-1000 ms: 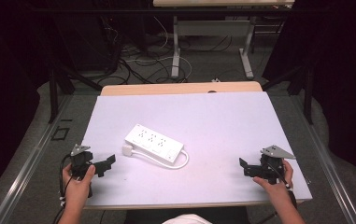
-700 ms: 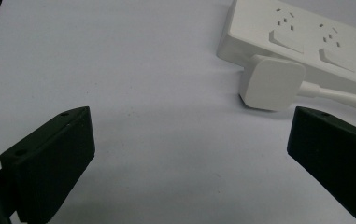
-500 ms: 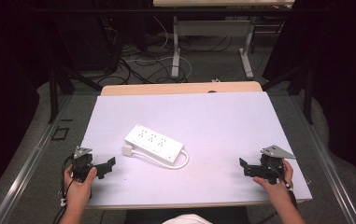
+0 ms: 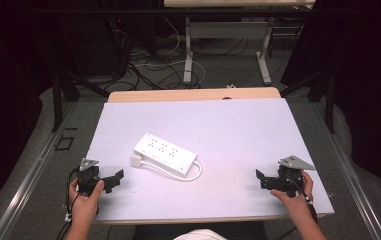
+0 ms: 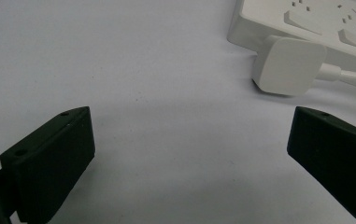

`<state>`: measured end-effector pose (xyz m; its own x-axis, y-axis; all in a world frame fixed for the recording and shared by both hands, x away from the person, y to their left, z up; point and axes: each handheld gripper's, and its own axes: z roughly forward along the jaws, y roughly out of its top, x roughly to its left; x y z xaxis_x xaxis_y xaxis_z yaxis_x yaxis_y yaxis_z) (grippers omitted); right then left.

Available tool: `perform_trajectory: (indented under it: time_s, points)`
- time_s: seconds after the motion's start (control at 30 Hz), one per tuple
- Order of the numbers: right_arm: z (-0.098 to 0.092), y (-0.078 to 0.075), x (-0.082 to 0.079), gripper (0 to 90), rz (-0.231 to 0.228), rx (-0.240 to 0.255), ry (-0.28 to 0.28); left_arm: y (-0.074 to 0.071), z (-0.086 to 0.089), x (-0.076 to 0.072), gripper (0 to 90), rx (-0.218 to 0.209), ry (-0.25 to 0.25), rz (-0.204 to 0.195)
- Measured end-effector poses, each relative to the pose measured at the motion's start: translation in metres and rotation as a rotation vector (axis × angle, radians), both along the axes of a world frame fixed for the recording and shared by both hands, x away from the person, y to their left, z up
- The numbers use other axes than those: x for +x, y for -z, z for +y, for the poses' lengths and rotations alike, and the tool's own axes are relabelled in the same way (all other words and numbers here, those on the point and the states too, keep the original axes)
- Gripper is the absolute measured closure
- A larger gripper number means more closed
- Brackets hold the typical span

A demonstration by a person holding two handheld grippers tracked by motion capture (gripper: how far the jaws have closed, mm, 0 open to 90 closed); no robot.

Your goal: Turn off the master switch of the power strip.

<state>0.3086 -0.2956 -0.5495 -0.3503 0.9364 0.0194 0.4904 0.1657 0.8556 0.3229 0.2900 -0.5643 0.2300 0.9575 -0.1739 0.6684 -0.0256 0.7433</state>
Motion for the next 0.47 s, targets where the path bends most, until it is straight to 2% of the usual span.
perform_trajectory:
  time_s: [0.47]
  points:
    - [0.0004, 0.001, 0.0006, 0.0, 0.004, -0.001, -0.003, 0.0013, 0.0003, 0.0004, 0.8, -0.003, -0.003, 0.001]
